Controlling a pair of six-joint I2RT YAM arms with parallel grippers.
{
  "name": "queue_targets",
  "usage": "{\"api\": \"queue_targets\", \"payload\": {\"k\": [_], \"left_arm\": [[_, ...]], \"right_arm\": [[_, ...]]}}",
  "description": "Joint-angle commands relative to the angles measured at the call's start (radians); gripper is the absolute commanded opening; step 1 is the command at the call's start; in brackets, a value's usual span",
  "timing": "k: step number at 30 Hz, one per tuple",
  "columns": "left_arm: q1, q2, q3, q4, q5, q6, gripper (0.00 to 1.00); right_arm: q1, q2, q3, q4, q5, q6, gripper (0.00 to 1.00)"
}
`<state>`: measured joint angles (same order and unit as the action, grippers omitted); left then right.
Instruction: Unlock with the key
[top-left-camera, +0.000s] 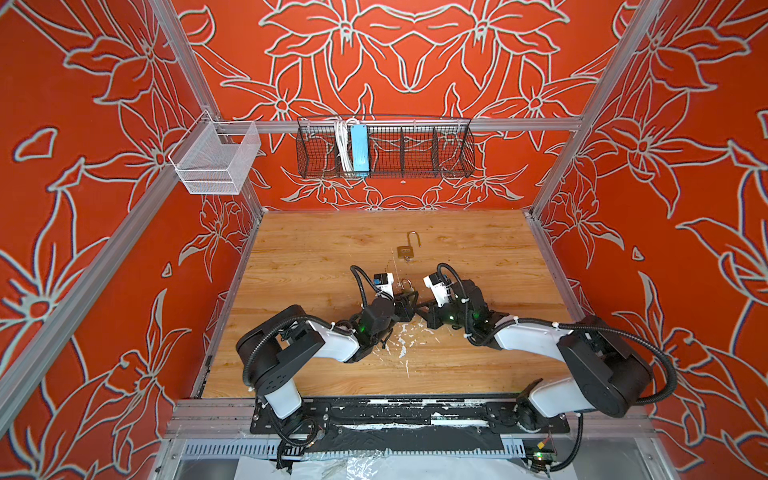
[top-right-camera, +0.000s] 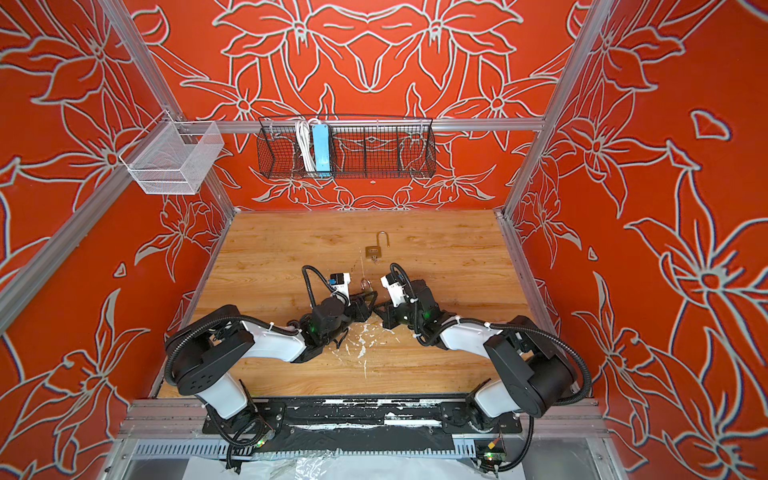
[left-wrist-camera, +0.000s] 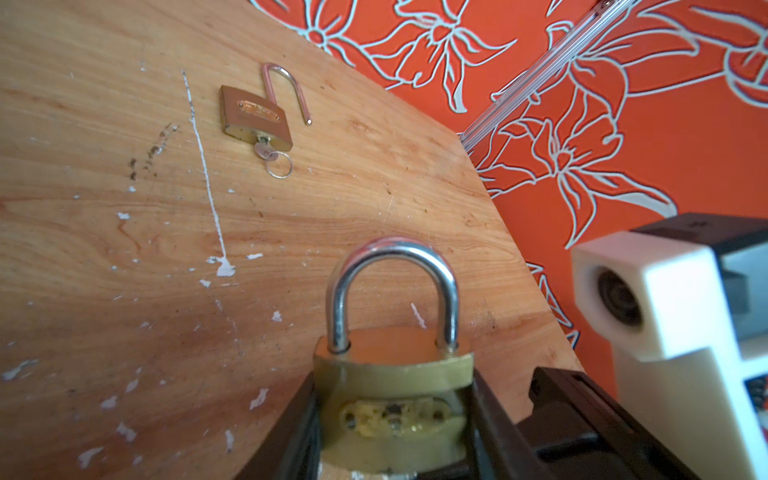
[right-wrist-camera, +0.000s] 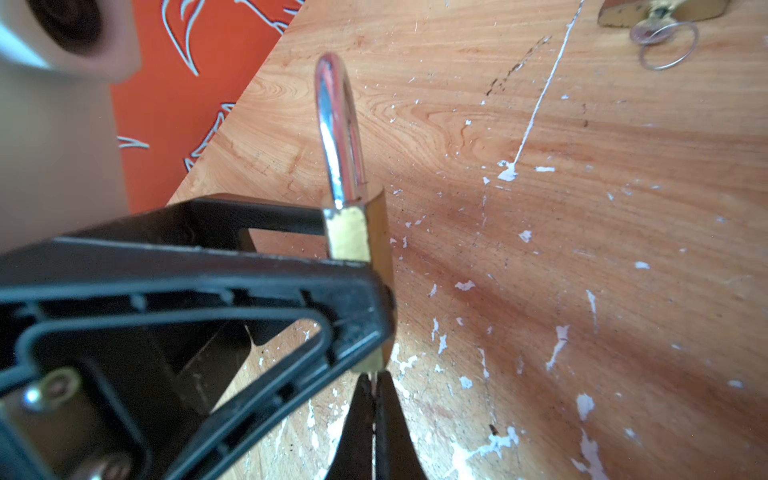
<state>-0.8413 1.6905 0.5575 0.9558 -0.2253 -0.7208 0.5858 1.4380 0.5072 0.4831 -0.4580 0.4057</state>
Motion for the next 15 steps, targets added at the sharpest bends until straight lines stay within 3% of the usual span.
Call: {"api": "queue_targets", "payload": {"k": [1, 10, 15], "left_arm": [[-0.025, 0.047, -0.004, -0.021, 0.001, 0.041, 0.0], [-0.033, 0.049, 0.045, -0.151, -0.037, 0.079, 0.0], [-0.035, 0.043, 0.071, -0.228, -0.063, 0.115, 0.0]], "right_arm": [[-0.031, -0.067, 0.014, 0.144, 0.007, 0.024, 0.0], [-0.096, -0.136, 0.005, 0.11, -0.057, -0.017, 0.0], [-0.114, -0.185, -0.018, 0.095, -0.013, -0.03, 0.0]]}}
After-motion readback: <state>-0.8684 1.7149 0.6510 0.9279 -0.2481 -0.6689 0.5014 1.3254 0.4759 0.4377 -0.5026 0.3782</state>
